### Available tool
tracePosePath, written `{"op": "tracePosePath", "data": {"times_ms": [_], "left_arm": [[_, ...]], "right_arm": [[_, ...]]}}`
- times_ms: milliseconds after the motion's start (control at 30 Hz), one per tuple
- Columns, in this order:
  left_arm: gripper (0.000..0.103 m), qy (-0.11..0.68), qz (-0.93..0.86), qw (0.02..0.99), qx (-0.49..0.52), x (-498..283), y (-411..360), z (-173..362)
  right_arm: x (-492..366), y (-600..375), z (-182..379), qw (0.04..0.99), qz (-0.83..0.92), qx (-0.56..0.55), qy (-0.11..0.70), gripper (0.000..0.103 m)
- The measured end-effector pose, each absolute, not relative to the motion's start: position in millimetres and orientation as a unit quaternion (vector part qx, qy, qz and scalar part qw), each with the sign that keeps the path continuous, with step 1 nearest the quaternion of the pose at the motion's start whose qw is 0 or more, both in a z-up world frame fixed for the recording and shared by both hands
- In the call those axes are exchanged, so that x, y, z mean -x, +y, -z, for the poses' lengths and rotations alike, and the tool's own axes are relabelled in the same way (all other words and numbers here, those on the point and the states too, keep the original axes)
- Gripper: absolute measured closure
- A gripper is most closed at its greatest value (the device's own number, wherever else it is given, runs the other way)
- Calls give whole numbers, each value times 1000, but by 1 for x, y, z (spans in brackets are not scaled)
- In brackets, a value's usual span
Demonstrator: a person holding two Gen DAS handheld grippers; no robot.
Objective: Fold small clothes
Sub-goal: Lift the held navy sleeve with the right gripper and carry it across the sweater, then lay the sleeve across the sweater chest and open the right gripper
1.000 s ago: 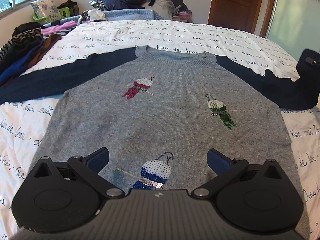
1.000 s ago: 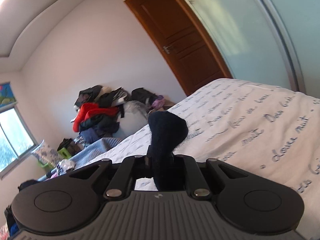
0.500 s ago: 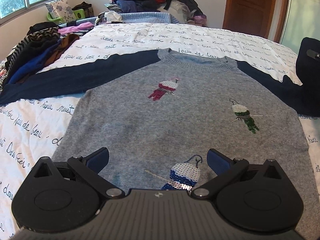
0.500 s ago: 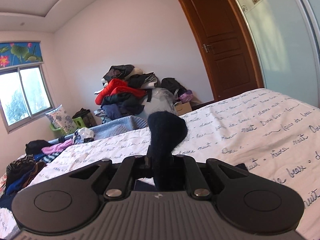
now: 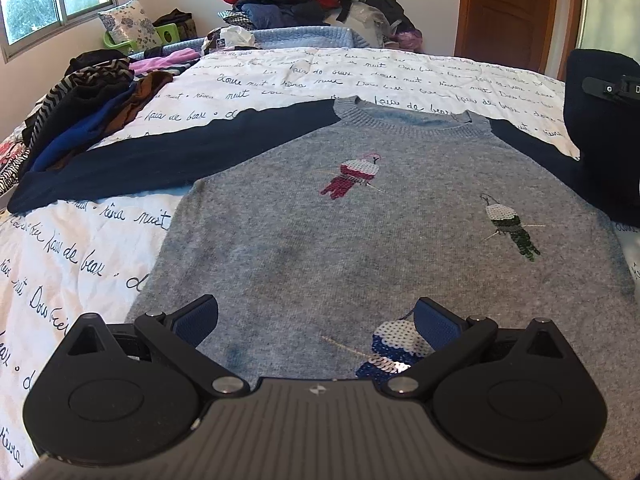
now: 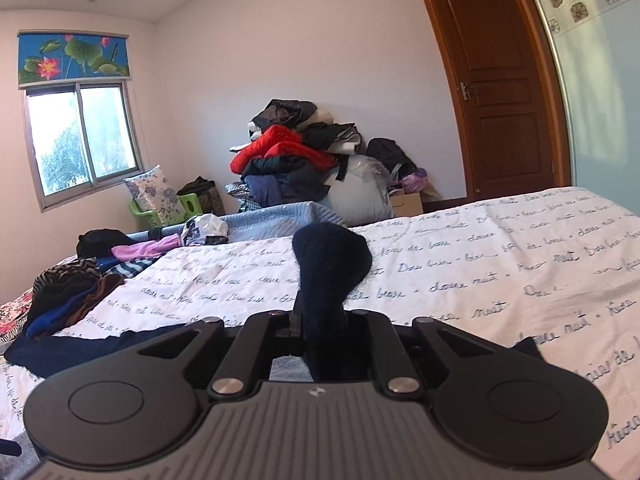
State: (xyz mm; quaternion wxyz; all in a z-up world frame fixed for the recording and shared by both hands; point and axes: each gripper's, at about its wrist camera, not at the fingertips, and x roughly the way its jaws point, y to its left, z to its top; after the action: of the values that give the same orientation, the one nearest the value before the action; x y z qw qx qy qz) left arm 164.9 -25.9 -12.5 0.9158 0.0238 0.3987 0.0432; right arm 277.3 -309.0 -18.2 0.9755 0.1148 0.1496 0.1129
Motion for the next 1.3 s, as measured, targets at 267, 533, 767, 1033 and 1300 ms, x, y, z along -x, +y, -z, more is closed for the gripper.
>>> {"op": "tracePosePath", "data": {"times_ms": [267, 533, 767, 1033, 1300], "left_arm": [[0, 405, -47, 913, -18, -163, -20, 17], [0, 411, -44, 911, -15, -161, -16, 20], [0, 408, -39, 912, -8, -157, -11, 18], [0, 399, -40, 916, 5, -153, -1, 12], [0, 400, -30, 916, 14, -150, 4, 13]], "right_arm": [[-280, -283, 18, 974, -116, -110, 161, 93], [-286, -267, 18, 974, -118, -90, 172, 93], [-290, -240, 21, 971, -133, -63, 187, 93], [-298, -197, 27, 969, -145, -26, 199, 93], [-308, -160, 33, 965, -154, -4, 210, 93]]}}
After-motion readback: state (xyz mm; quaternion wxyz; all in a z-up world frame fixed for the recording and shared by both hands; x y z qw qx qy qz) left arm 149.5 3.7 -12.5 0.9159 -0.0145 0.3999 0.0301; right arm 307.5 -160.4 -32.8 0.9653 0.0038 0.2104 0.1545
